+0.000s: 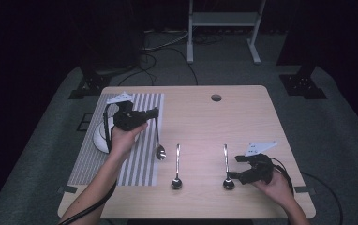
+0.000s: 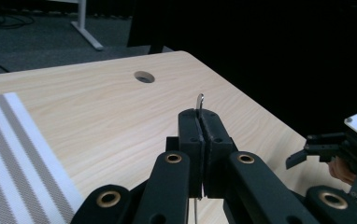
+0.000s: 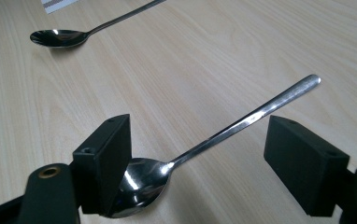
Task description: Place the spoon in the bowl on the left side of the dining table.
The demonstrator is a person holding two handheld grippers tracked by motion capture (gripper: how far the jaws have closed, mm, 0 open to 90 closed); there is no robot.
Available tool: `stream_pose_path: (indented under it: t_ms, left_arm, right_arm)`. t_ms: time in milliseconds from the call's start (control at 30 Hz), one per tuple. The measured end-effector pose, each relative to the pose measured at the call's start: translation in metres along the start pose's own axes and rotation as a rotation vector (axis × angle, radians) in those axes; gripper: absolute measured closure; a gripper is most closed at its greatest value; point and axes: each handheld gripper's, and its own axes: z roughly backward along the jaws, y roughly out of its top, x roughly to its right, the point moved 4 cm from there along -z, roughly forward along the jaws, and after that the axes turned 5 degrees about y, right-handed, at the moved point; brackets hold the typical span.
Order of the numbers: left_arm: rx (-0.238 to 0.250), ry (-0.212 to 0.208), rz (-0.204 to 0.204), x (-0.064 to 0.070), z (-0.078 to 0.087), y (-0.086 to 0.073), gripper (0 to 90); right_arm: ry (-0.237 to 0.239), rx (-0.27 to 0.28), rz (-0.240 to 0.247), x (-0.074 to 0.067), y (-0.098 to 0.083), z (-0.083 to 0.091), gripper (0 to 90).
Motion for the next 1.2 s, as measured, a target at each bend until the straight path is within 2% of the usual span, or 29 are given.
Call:
stream_pose_path:
  t_ms: [300, 533, 600, 1200]
  left_arm:
    - [0.011, 0.027, 0.012, -0.014, 0.008, 0.007, 88.9]
    - [0.034, 0.054, 0.045, -0.028, 0.018, 0.012, 88.9]
    - [0.038, 0.06, 0.042, -0.032, 0.021, 0.014, 88.9]
    - [0.084, 0.165, 0.086, -0.065, 0.052, 0.027, 88.9]
  right_arm:
    - [-0.006, -0.005, -0.008, 0.001, -0.001, 0.001, 19.3]
    - [-0.009, -0.011, -0.008, 0.001, -0.001, 0.0, 18.4]
    - [-0.01, -0.01, -0.008, 0.001, -0.001, 0.0, 18.4]
    - [-0.004, -0.006, 0.0, 0.0, 0.0, 0.001, 18.6]
